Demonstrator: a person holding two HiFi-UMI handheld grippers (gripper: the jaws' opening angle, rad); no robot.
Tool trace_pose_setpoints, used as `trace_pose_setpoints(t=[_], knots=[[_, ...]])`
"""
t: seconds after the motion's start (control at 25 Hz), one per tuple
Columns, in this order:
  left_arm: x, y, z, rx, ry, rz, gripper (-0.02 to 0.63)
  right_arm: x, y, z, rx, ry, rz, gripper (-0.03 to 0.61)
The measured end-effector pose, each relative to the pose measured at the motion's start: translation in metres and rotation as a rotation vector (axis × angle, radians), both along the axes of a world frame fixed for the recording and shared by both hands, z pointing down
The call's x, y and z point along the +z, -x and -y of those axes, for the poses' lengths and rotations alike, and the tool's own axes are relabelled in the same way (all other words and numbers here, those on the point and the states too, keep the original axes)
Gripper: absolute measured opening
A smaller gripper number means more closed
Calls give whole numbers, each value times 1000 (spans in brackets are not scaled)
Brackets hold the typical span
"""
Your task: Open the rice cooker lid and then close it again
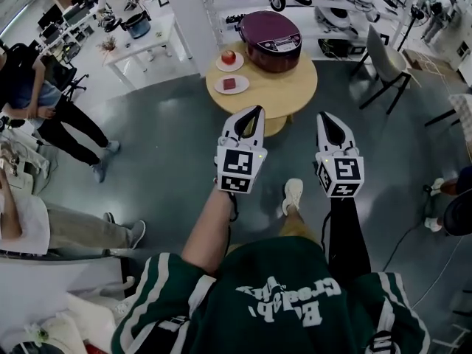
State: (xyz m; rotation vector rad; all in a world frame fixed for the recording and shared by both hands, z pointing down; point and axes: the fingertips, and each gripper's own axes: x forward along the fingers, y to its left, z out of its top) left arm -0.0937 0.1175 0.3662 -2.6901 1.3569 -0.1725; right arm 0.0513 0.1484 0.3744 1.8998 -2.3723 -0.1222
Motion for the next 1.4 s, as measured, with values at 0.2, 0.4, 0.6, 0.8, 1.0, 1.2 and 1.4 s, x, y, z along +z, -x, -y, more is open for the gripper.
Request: trace_pose_setpoints(t=[0.2, 0.4, 0.6, 0.8, 1.0, 1.2, 1.4], knots=[[3, -29, 82, -32, -8, -16, -5, 2, -27, 94, -43, -5, -6, 5], [0, -56, 161, -70, 2, -22, -5, -3, -56, 182, -81, 3, -4, 5], [-4, -83, 243, -110, 12, -14, -5, -3, -81, 269, -126, 25, -2, 5], [-1, -103, 307, -130, 23, 0, -5, -2, -93, 337, -168, 38, 1, 5], [7, -125, 359, -155, 43, 16, -5, 5, -100, 388, -241, 59, 5, 5], [12, -139, 391, -182, 41, 19, -5, 12, -102, 427, -308, 72, 39, 5], [15, -140, 405, -217, 44, 21, -5, 18, -102, 449, -336, 82, 48, 5]])
